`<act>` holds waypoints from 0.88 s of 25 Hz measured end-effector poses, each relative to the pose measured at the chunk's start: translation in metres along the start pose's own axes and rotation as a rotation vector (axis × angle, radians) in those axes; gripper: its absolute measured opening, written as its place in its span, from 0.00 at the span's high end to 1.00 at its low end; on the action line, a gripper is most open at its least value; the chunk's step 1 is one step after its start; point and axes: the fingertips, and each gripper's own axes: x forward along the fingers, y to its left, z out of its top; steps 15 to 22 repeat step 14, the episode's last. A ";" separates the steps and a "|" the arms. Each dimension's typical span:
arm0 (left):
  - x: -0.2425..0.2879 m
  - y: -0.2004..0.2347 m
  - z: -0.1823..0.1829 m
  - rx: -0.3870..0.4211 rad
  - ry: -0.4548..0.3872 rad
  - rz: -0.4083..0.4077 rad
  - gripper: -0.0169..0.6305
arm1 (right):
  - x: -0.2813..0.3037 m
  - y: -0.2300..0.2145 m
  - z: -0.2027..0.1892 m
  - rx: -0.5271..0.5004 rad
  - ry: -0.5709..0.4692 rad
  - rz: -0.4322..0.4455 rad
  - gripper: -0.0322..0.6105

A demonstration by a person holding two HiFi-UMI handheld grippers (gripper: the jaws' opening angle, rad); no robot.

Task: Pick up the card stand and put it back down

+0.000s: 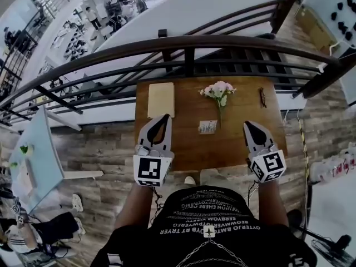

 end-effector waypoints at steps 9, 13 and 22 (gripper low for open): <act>0.002 -0.034 -0.006 -0.007 -0.012 -0.096 0.93 | -0.018 0.011 0.012 -0.040 -0.005 -0.025 0.93; 0.007 -0.051 -0.013 -0.043 0.001 -0.146 0.93 | -0.026 0.010 0.002 -0.042 0.013 -0.028 0.93; 0.008 -0.055 -0.014 -0.050 0.001 -0.157 0.93 | -0.027 0.009 0.000 -0.039 0.018 -0.032 0.93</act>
